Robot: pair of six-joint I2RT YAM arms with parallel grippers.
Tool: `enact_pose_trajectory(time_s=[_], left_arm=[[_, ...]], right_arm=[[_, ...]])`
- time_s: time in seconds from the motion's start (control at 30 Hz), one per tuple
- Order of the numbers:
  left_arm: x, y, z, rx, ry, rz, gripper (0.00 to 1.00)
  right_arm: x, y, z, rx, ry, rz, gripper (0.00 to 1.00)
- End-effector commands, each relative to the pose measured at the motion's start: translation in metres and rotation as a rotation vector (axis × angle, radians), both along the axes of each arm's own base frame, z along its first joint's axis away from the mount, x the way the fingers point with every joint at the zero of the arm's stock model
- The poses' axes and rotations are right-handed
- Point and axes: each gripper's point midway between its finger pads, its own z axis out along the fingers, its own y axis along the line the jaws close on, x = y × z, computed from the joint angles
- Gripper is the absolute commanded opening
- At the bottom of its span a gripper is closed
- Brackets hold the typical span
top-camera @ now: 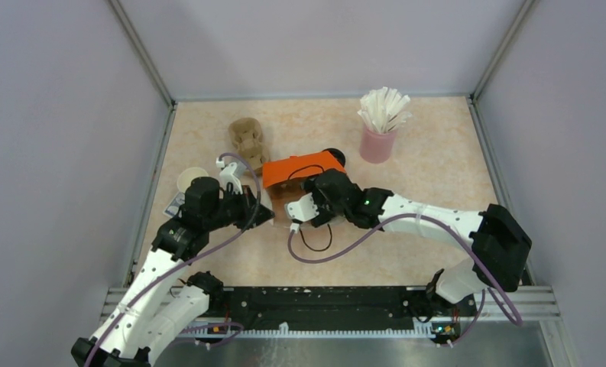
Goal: Pack the takeout coffee
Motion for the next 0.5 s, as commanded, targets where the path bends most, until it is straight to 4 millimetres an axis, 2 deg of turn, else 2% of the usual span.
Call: enact_pose_trajectory(time_s=[0.0, 0.47], left_arm=[[-0.0003, -0.0040, 0.0216, -0.037, -0.053, -0.019, 0.09], [-0.0031, -0.0025, 0.0186, -0.042, -0.041, -0.008, 0.09]], right_arm=[[0.0049, -0.0003, 0.0126, 0.044, -0.017, 0.012, 0.53], [0.0144, 0.0018, 0.0083, 0.038, -0.062, 0.013, 0.53]])
